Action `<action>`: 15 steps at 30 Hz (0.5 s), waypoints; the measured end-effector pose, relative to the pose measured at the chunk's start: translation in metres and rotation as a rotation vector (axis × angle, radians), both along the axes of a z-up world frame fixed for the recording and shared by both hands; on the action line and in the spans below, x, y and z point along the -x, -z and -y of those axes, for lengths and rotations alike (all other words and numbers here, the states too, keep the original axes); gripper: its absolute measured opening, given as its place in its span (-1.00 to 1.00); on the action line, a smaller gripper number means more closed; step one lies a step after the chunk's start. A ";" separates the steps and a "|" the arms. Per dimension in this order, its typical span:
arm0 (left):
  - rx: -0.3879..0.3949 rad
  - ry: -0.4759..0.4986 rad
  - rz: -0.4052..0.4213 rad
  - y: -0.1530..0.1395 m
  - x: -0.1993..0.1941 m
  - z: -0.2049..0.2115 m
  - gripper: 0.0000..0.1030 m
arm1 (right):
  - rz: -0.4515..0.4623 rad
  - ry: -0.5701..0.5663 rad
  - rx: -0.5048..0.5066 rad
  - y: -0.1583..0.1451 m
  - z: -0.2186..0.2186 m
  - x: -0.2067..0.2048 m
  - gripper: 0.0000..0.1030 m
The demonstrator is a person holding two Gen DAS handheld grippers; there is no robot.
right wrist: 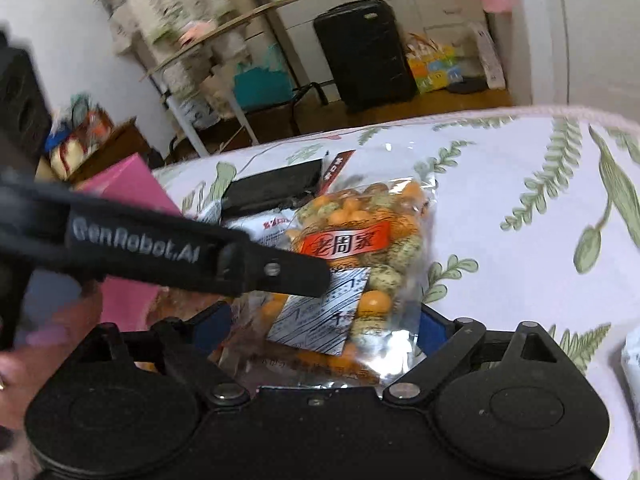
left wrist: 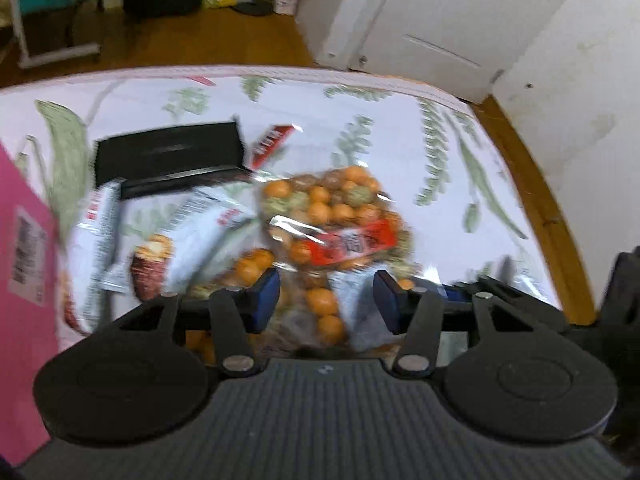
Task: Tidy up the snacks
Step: 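Grasp the red-labelled clear peanut bag with the right gripper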
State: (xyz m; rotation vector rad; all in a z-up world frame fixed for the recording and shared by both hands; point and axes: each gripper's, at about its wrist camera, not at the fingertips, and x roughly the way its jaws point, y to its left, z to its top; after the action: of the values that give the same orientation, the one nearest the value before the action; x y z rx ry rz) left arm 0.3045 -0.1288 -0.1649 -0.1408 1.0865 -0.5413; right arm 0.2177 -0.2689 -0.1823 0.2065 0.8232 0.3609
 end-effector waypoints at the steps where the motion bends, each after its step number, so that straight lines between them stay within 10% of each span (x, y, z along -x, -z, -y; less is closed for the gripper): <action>1: -0.010 0.001 -0.001 0.000 0.002 0.005 -0.06 | 0.005 -0.002 0.025 0.000 -0.003 0.000 0.88; 15: -0.049 0.067 -0.004 -0.013 0.030 0.016 -0.06 | -0.011 0.075 0.073 -0.015 -0.005 0.022 0.60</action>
State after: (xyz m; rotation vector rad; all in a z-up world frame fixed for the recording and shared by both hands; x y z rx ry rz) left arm 0.2748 -0.1453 -0.1520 -0.0632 1.1104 -0.5740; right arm 0.1956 -0.2635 -0.1673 0.1711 0.8359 0.2593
